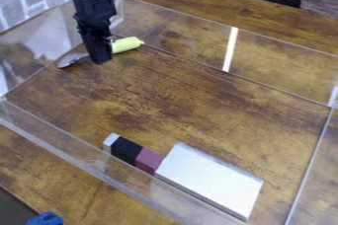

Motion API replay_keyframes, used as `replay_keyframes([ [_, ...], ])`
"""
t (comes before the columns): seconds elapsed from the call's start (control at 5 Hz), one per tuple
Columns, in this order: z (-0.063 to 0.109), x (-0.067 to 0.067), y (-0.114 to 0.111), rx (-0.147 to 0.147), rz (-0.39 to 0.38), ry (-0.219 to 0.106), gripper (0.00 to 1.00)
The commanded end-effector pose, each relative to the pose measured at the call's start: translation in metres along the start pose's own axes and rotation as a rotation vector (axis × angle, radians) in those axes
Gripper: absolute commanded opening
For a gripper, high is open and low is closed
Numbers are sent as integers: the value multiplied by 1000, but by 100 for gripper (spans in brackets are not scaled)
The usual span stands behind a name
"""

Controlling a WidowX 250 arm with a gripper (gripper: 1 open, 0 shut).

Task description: Move the toy knife to the right side of the table

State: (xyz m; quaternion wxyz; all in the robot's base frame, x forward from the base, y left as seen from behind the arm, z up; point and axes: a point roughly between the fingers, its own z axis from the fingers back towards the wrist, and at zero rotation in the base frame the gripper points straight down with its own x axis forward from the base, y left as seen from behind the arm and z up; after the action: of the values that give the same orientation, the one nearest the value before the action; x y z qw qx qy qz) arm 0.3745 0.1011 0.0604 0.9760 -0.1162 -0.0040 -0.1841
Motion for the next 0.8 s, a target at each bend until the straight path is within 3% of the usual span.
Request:
replay_keyframes([
  [0.0,24,1,7,8,32,-39,0],
  [0.6,24,0,0,-70,76,-3,0],
])
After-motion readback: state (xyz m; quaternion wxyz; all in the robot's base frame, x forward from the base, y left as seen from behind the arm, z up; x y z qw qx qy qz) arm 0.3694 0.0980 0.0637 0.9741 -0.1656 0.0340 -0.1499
